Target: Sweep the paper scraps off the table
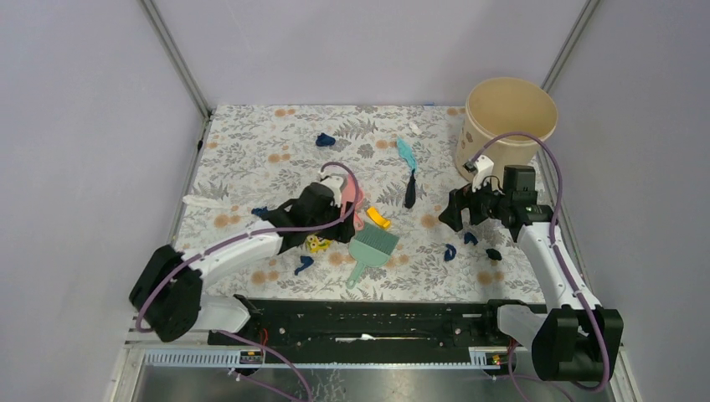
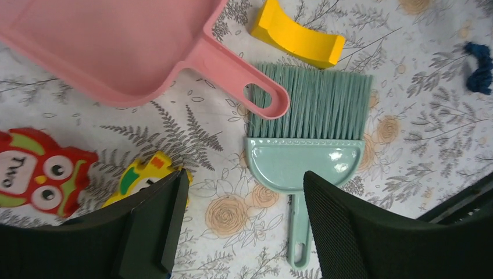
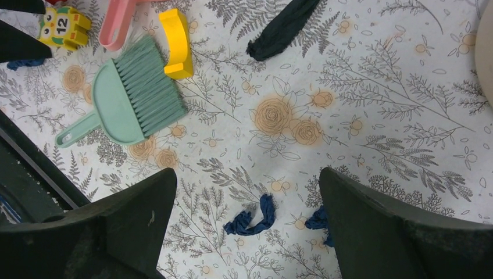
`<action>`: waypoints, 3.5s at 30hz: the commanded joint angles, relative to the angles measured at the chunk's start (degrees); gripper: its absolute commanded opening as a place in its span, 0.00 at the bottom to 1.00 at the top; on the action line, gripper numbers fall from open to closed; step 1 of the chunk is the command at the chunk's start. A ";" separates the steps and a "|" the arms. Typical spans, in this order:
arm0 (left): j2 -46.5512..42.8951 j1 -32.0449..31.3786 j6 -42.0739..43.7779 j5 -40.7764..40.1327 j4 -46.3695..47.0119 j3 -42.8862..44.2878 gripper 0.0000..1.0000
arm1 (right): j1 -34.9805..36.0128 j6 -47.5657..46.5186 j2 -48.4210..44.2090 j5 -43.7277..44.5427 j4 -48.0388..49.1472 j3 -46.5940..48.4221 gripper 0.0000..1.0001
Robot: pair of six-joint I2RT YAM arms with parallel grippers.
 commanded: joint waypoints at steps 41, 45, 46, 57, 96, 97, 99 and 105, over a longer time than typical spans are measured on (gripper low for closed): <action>25.57 -10.26 -2.70 -10.04 12.37 7.99 0.33 | 2.30 0.54 -1.84 -2.49 0.82 -1.57 1.00; 24.94 -11.13 -3.04 -9.77 12.18 7.94 0.24 | 2.29 0.62 -1.99 -2.58 0.86 -1.60 1.00; 24.62 -11.44 -3.39 -9.63 11.97 7.95 0.23 | 2.29 0.70 -2.01 -2.77 0.83 -1.60 1.00; 16.18 -14.57 -5.65 -8.72 8.98 8.40 0.00 | 2.29 2.85 -2.20 -6.17 0.42 -1.59 1.00; -4.09 5.63 -56.28 5.72 8.56 3.93 0.00 | 47.74 -5.46 13.23 30.17 -8.42 21.99 1.00; -4.19 6.11 -56.57 6.12 8.64 3.75 0.00 | 48.56 -6.43 13.15 31.36 -8.49 21.47 1.00; -4.45 7.07 -56.87 6.84 8.74 3.54 0.00 | 50.06 -8.21 12.98 34.48 -8.51 20.22 1.00; -4.59 9.07 -57.35 10.23 9.65 3.27 0.00 | 52.65 -12.42 12.13 41.21 -7.09 16.34 0.97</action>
